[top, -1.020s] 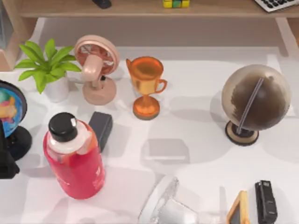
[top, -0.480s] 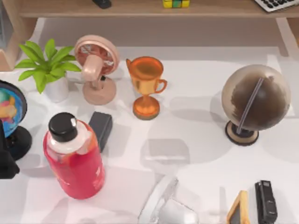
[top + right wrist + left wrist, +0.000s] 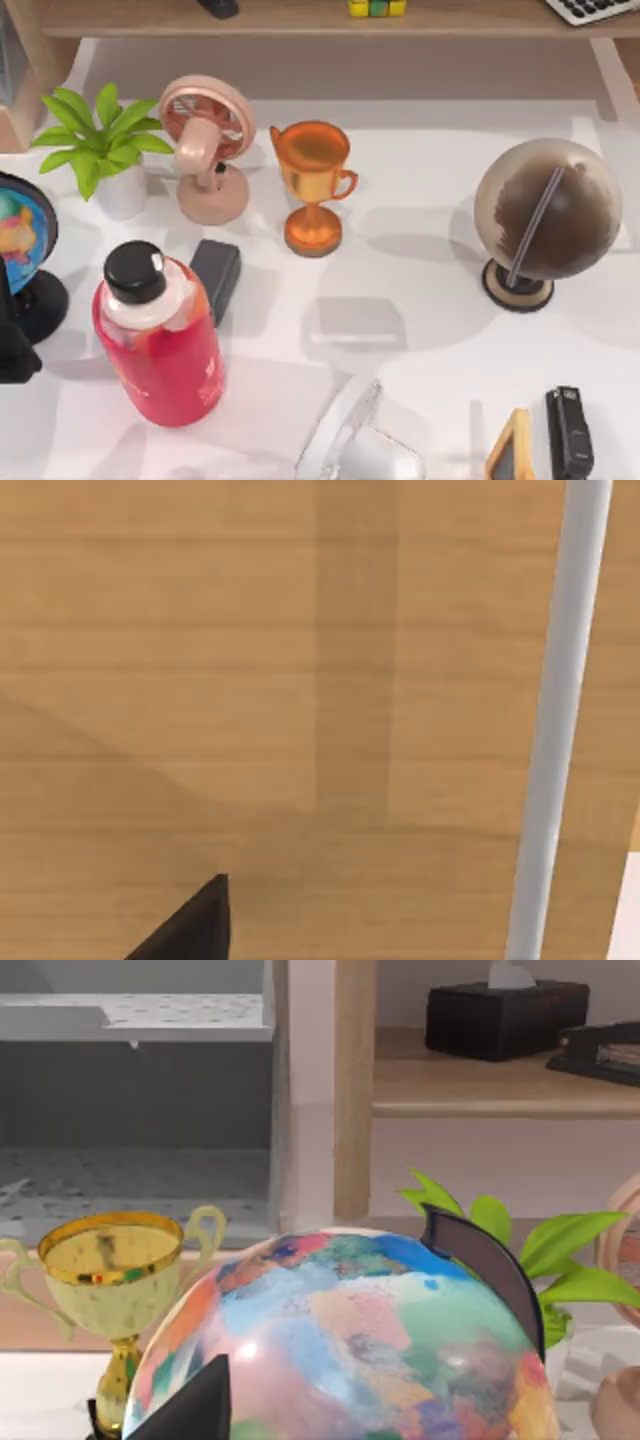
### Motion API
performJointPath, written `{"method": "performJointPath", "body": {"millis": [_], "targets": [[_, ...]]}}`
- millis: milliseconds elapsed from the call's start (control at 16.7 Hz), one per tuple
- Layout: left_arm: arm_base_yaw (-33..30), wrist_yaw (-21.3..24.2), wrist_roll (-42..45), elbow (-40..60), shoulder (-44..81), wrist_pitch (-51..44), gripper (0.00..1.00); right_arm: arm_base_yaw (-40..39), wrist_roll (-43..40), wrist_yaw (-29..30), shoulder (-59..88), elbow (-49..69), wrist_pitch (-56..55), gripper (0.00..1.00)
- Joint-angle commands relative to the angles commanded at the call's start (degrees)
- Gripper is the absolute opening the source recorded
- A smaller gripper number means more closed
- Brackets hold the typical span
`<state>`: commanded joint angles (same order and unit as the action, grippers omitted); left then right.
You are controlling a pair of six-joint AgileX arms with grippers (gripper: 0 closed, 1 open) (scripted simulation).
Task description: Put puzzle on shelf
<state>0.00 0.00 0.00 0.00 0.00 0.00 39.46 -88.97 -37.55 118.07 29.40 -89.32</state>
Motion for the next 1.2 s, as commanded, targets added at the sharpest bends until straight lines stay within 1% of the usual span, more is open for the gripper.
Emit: {"method": "performJointPath", "body": {"millis": [780,840,1200], "targets": [[0.0,0.0,0.0,0.0,0.0,0.0,1.00,0.0,0.0,0.0,0.0,0.0,0.0,0.02],[0.0,0.0,0.0,0.0,0.0,0.0,1.00,0.0,0.0,0.0,0.0,0.0,0.0,0.00],[0.0,0.0,0.0,0.0,0.0,0.0,1.00,0.0,0.0,0.0,0.0,0.0,0.0,0.00]]}}
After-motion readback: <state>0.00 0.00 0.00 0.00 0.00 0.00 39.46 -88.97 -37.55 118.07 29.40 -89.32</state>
